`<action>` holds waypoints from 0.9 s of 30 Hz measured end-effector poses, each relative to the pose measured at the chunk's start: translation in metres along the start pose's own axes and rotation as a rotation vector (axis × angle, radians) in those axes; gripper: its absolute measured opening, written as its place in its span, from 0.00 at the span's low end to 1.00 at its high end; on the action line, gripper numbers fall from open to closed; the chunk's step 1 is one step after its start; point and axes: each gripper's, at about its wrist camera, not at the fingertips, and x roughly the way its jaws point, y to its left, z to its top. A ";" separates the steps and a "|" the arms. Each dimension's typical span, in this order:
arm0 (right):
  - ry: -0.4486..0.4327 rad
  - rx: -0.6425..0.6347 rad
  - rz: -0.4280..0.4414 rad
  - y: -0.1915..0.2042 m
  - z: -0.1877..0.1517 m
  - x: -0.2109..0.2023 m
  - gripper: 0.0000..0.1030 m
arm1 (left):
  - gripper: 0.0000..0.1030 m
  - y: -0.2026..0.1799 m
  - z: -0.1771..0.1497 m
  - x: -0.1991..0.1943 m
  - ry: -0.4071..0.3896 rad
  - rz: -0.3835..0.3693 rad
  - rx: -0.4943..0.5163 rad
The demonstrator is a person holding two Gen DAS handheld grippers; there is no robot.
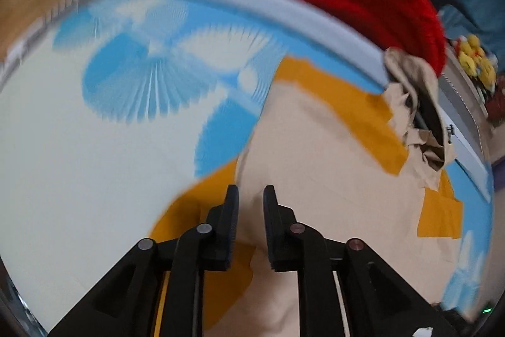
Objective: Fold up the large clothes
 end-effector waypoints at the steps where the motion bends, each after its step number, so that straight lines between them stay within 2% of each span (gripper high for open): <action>1: -0.050 -0.006 -0.009 0.003 -0.002 -0.009 0.29 | 0.18 -0.003 0.000 -0.001 -0.006 -0.014 0.015; 3: -0.156 -0.022 -0.019 0.009 -0.003 -0.029 0.30 | 0.19 -0.007 -0.001 0.007 0.031 -0.061 0.033; 6: -0.254 -0.073 0.066 0.022 0.004 -0.040 0.33 | 0.19 -0.014 -0.008 0.026 0.119 -0.107 0.059; 7: -0.246 -0.094 0.110 0.026 0.007 -0.036 0.35 | 0.19 -0.018 -0.010 0.033 0.142 -0.117 0.068; 8: -0.203 -0.128 0.184 0.032 0.012 -0.024 0.38 | 0.19 -0.020 -0.012 0.039 0.171 -0.131 0.080; 10: -0.090 -0.166 0.247 0.039 0.019 0.006 0.38 | 0.20 -0.028 -0.018 0.045 0.199 -0.122 0.096; 11: -0.031 -0.172 0.247 0.039 0.020 0.021 0.38 | 0.20 -0.030 -0.019 0.047 0.210 -0.114 0.109; 13: 0.069 -0.165 0.177 0.031 0.018 0.051 0.37 | 0.22 -0.031 -0.021 0.052 0.221 -0.114 0.114; 14: 0.075 -0.157 0.170 0.027 0.018 0.055 0.32 | 0.23 -0.030 -0.021 0.056 0.232 -0.114 0.110; 16: 0.061 -0.157 0.158 0.029 0.018 0.049 0.33 | 0.23 -0.027 -0.023 0.066 0.265 -0.097 0.101; 18: 0.047 -0.186 0.124 0.036 0.016 0.041 0.33 | 0.23 -0.020 -0.026 0.074 0.303 -0.042 0.083; 20: 0.028 -0.184 0.104 0.035 0.014 0.029 0.33 | 0.23 -0.024 -0.024 0.066 0.281 -0.038 0.094; 22: -0.018 -0.202 0.114 0.041 0.015 0.012 0.33 | 0.23 -0.035 -0.019 0.046 0.212 -0.053 0.140; 27: -0.242 -0.419 0.168 0.076 -0.007 -0.061 0.33 | 0.32 -0.058 -0.017 0.010 0.069 -0.098 0.235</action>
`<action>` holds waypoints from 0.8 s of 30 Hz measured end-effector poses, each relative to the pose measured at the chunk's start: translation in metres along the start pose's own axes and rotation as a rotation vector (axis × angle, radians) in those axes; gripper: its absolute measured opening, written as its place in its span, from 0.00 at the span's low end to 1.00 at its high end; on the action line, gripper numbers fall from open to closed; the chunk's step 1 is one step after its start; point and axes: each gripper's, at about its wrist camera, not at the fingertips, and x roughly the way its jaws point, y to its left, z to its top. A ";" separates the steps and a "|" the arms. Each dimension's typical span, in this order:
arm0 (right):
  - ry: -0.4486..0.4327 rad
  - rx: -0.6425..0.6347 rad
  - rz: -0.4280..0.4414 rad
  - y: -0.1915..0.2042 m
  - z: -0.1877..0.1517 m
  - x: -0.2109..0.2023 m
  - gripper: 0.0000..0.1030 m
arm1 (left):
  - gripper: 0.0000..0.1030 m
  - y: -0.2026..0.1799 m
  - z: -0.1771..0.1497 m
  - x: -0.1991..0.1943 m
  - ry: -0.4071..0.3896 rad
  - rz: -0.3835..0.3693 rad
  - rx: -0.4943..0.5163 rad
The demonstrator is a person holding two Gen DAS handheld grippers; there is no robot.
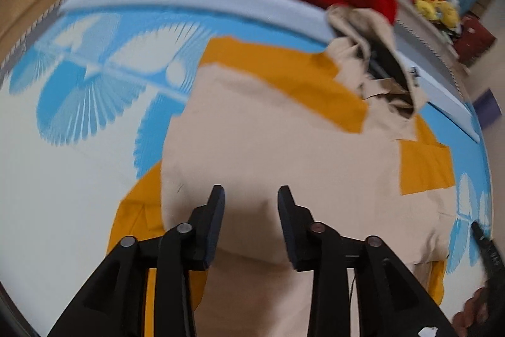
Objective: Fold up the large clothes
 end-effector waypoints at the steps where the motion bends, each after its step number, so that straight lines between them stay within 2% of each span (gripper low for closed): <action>1: -0.031 -0.037 0.014 0.010 0.002 -0.008 0.33 | 0.32 -0.005 -0.001 -0.003 -0.015 0.002 0.027; 3: -0.101 -0.132 0.039 0.030 0.001 -0.030 0.33 | 0.32 -0.012 -0.004 -0.008 -0.032 -0.002 0.066; 7: -0.152 -0.225 0.073 0.056 -0.002 -0.050 0.33 | 0.32 -0.025 -0.009 -0.023 -0.084 -0.012 0.127; 12: -0.162 -0.247 0.112 0.056 -0.006 -0.074 0.33 | 0.37 -0.037 -0.015 -0.042 -0.162 -0.009 0.178; 24: -0.151 -0.238 0.129 0.041 -0.017 -0.096 0.33 | 0.38 -0.059 -0.029 -0.062 -0.280 0.020 0.234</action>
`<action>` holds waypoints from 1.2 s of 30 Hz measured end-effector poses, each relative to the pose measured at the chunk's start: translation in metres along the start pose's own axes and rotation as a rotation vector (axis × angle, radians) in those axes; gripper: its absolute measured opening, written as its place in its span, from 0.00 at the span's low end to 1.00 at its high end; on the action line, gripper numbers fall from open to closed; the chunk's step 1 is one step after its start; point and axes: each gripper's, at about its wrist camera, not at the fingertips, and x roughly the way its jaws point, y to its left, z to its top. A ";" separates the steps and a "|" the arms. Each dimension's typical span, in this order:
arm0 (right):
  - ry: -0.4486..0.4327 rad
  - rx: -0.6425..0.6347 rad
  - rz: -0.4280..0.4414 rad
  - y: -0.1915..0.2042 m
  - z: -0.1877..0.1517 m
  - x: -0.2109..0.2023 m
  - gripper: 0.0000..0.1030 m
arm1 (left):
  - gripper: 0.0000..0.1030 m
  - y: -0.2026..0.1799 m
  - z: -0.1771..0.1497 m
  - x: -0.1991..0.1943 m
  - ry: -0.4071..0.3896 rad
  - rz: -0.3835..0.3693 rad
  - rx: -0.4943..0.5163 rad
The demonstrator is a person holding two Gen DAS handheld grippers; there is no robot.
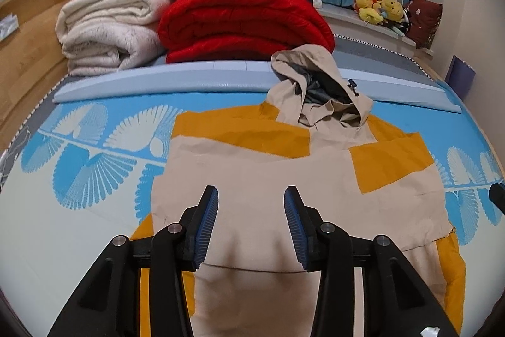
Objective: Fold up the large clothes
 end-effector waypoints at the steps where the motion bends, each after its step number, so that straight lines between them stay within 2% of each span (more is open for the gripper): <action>1: -0.003 -0.001 0.001 0.000 0.000 -0.001 0.33 | 0.39 -0.001 0.000 -0.001 -0.009 0.002 0.002; 11: -0.008 -0.015 -0.002 -0.001 0.004 0.002 0.33 | 0.39 0.005 -0.002 0.006 0.003 0.015 -0.017; 21: 0.006 0.011 0.001 -0.013 0.008 0.009 0.32 | 0.38 -0.004 -0.004 0.011 -0.016 0.054 0.031; 22: 0.007 0.016 0.004 -0.015 0.008 0.009 0.31 | 0.37 -0.005 -0.005 0.012 -0.012 0.055 0.034; 23: 0.007 0.018 0.005 -0.017 0.009 0.010 0.27 | 0.34 -0.006 -0.005 0.013 -0.009 0.055 0.038; 24: 0.009 0.019 0.003 -0.020 0.010 0.011 0.20 | 0.28 -0.007 -0.005 0.013 -0.006 0.059 0.040; 27: 0.013 0.022 -0.006 -0.026 0.012 0.011 0.13 | 0.19 -0.010 -0.004 0.014 0.001 0.078 0.031; 29: 0.009 0.023 -0.012 -0.030 0.013 0.008 0.12 | 0.16 -0.011 -0.002 0.015 0.005 0.092 0.019; 33: 0.011 0.029 -0.010 -0.039 0.013 0.005 0.12 | 0.15 -0.011 0.002 0.012 0.006 0.108 -0.024; 36: 0.015 0.036 0.005 -0.044 0.014 0.004 0.13 | 0.15 -0.018 0.003 0.010 0.001 0.119 -0.015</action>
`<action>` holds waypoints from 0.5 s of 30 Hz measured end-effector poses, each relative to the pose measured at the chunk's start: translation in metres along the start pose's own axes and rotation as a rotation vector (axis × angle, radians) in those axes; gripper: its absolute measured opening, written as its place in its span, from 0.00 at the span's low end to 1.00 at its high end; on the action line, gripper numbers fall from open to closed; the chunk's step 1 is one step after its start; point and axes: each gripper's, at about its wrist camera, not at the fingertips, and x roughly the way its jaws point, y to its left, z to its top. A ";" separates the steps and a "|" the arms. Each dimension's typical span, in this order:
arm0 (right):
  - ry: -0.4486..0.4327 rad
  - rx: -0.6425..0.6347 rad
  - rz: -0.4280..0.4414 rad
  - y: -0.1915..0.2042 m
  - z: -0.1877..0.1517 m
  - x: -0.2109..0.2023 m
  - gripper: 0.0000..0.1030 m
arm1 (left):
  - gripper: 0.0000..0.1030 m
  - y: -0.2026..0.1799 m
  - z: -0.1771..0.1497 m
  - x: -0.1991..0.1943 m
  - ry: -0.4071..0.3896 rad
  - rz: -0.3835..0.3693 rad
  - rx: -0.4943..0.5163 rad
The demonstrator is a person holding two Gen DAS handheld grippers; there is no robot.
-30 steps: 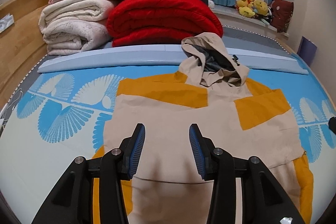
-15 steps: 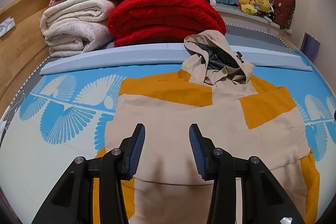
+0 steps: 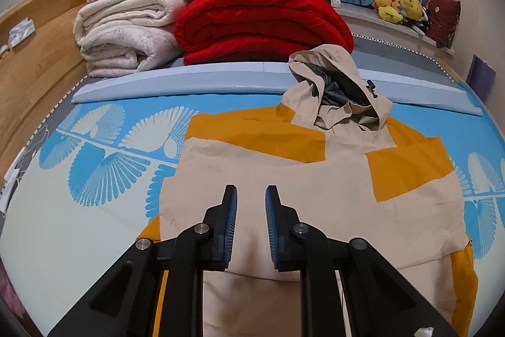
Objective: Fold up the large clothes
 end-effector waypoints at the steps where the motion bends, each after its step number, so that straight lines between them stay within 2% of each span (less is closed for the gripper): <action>1: -0.001 0.001 0.001 -0.001 0.001 -0.001 0.13 | 0.15 -0.002 0.000 -0.001 -0.002 0.001 0.004; 9: 0.021 0.015 0.017 -0.011 0.005 0.000 0.13 | 0.14 -0.015 0.004 0.006 0.016 -0.030 0.023; 15: 0.028 0.042 -0.019 -0.027 0.010 0.007 0.11 | 0.13 -0.016 0.033 0.049 0.099 -0.096 0.026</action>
